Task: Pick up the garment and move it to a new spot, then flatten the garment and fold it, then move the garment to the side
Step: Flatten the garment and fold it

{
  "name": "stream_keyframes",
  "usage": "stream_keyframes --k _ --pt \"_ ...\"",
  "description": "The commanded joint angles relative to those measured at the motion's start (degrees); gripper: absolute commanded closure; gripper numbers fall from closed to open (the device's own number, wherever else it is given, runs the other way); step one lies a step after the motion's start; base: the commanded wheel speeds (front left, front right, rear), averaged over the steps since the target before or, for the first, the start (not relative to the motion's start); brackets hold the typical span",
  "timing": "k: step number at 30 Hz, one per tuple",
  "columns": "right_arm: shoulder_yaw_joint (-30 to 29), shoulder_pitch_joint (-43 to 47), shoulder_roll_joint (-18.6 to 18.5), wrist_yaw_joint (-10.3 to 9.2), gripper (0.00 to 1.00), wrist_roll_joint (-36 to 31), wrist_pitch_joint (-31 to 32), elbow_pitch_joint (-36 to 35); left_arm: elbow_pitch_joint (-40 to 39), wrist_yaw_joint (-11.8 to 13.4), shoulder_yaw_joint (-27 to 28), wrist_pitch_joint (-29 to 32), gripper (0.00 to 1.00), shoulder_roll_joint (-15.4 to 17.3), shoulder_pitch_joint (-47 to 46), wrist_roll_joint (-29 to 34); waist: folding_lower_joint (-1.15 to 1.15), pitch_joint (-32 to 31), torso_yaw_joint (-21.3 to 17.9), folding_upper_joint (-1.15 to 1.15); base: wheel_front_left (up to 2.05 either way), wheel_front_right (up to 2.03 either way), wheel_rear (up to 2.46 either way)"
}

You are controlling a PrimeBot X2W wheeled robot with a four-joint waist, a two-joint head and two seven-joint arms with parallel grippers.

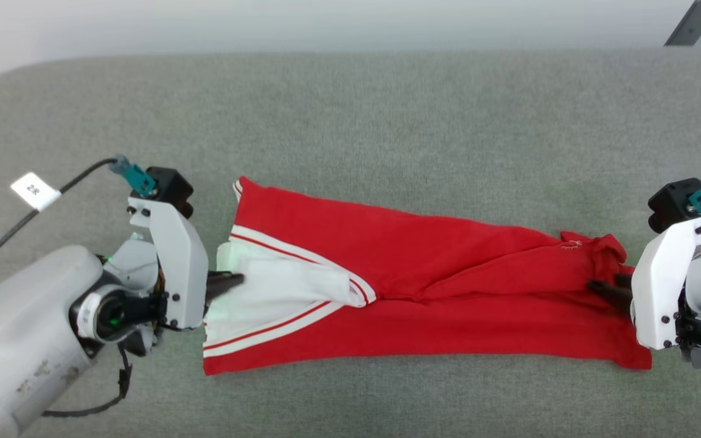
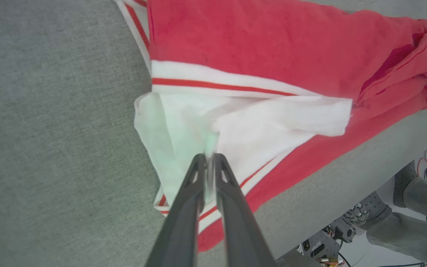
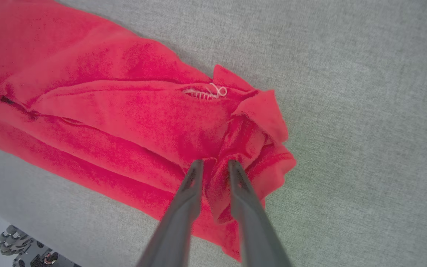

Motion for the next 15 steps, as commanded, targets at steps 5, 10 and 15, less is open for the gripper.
stream_keyframes --k 5,10,15 --pt "-2.09 1.62 0.33 -0.09 0.00 2.54 -0.24 -0.72 -1.63 -0.80 0.89 -4.28 0.00 0.74 3.04 0.33 0.00 -4.84 0.63 0.00 0.00 0.00 0.00" --pt "-4.84 3.78 0.79 -0.09 0.00 1.67 -2.44 -0.33 -5.41 -0.14 1.75 -11.64 0.00 2.90 6.47 2.49 0.00 -7.60 1.09 0.00 0.00 0.00 0.00" --pt "-6.70 5.35 1.31 -0.09 0.00 0.60 -3.75 0.86 -8.43 0.54 3.05 -20.92 0.00 4.98 9.68 5.70 0.00 -9.11 1.39 0.00 0.00 0.00 0.00"
